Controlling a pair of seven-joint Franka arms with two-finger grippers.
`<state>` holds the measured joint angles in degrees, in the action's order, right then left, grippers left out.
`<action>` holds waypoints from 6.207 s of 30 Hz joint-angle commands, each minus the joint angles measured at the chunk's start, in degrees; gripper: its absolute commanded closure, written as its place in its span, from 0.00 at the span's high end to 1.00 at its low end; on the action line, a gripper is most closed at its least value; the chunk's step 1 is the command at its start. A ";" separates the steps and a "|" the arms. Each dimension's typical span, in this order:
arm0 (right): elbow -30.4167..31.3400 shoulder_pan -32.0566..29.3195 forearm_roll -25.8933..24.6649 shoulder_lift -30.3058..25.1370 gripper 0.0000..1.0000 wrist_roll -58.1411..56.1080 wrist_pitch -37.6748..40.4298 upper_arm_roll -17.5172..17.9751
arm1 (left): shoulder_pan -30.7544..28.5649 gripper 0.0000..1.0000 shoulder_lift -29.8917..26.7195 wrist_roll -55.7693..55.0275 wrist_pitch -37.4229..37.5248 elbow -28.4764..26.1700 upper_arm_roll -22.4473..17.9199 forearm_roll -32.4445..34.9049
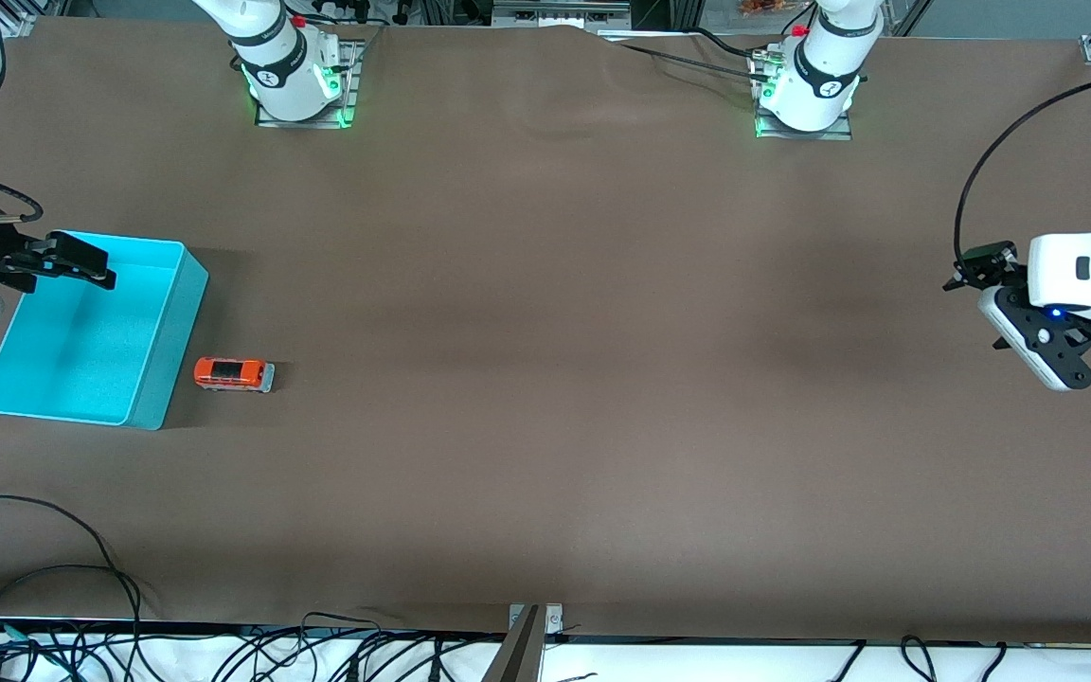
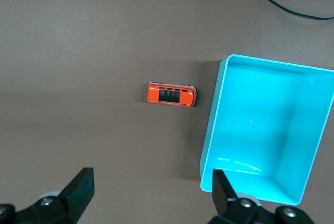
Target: Wind up bus and store in blue box
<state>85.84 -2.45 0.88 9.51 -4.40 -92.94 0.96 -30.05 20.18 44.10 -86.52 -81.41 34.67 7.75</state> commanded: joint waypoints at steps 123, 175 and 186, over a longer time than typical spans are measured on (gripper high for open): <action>19.54 2.36 -5.27 16.51 0.00 59.26 -35.83 -1.58 | 31.81 1.00 -20.62 -36.01 -5.41 -12.11 -33.00 -9.07; 17.96 -16.10 -16.87 19.58 0.00 -9.05 -20.43 -6.85 | 32.25 1.00 -20.26 -48.05 -5.41 -10.09 -31.95 -8.98; 17.87 -18.38 -16.87 23.63 0.00 -8.44 -25.80 -6.76 | 32.25 1.00 -20.26 -48.05 -5.41 -10.09 -31.60 -8.89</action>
<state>103.56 -19.25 -14.75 31.75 -12.19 -115.92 -6.33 1.89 -0.89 -3.09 -93.09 -93.37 2.94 -1.08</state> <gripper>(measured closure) 0.449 0.000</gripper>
